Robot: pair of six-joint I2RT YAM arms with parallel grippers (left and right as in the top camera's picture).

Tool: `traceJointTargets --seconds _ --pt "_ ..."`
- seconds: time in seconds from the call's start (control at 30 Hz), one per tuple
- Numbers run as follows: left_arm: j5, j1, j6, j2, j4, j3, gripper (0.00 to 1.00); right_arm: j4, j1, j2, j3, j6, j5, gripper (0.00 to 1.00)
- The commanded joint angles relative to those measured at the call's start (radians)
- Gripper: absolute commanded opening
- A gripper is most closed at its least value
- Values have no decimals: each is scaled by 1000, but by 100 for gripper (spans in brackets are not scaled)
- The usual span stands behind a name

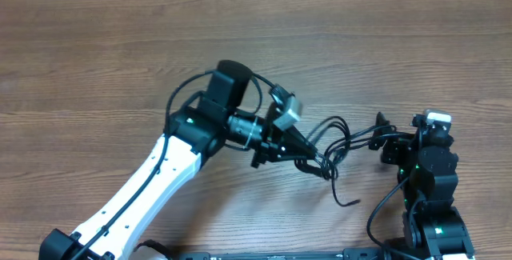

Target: Untangle cables

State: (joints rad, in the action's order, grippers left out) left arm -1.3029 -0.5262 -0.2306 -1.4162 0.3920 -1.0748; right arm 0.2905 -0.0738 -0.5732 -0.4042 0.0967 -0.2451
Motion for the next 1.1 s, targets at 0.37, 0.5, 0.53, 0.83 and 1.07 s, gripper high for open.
traceJointTargets --seconds 0.37,0.5,0.53,0.83,1.07 --pt "80 42 29 23 61 -23 4 -15 3 0 -37 12 -278 100" --pt "81 50 29 23 61 -23 4 -32 3 1 -37 12 -345 100" --pt "84 50 29 23 64 -23 4 -42 3 0 -37 11 -352 100" --pt "83 50 -8 23 150 -23 4 -157 3 1 -37 3 -435 100" --pt "84 47 -86 23 229 -23 4 -320 3 0 -37 -106 -452 100"
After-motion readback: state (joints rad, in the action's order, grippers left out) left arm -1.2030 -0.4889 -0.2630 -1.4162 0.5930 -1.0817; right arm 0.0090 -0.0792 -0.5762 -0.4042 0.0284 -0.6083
